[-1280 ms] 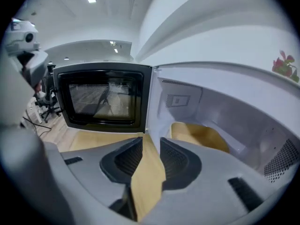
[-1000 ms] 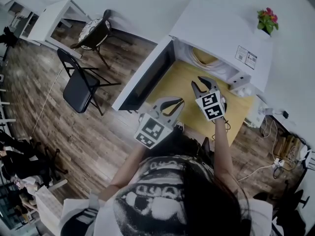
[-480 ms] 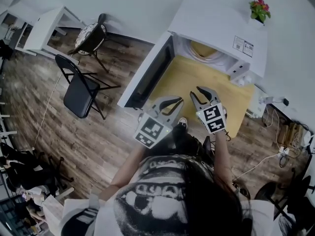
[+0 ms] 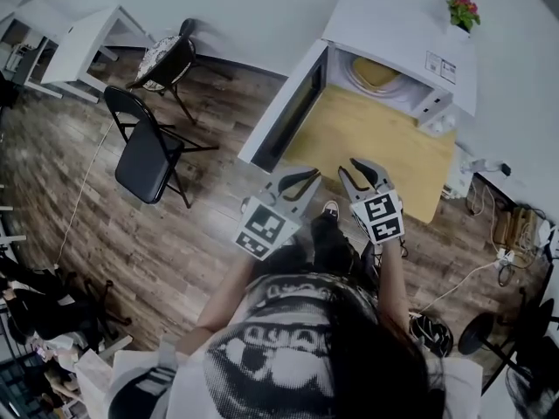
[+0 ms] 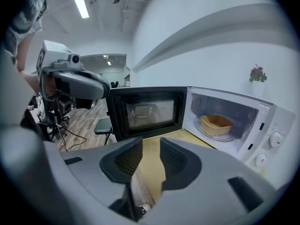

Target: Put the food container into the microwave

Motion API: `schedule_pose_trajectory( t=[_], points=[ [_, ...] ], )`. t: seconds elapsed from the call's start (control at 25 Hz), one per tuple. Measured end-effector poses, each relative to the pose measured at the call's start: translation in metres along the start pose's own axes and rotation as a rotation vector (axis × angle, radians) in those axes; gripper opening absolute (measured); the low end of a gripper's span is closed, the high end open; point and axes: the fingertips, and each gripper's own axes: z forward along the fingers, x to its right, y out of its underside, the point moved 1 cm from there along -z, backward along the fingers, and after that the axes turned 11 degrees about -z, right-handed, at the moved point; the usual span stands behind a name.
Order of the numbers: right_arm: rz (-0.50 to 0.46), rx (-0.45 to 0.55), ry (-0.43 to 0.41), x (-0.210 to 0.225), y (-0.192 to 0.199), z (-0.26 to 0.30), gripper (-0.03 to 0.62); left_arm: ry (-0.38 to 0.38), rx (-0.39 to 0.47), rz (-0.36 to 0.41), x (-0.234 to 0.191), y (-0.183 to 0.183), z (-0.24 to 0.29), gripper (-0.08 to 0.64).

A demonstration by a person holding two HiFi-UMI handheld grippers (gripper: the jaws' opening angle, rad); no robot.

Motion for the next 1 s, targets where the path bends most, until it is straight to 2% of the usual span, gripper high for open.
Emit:
schedule_pose_trajectory(
  t=[0.2, 0.52, 1.0],
  points=[
    [0.014, 0.009, 0.040, -0.042, -0.009, -0.018, 0.115, 0.025, -0.002, 0.008, 0.005, 0.016, -0.037, 0.012],
    [0.063, 0.027, 0.117, -0.101, -0.010, -0.055, 0.100, 0.122, -0.015, 0.042, 0.040, 0.041, -0.077, 0.012],
    [0.112, 0.048, 0.233, -0.146, -0.004, -0.108, 0.033, 0.217, -0.017, 0.076, 0.087, 0.066, -0.111, 0.012]
  ],
)
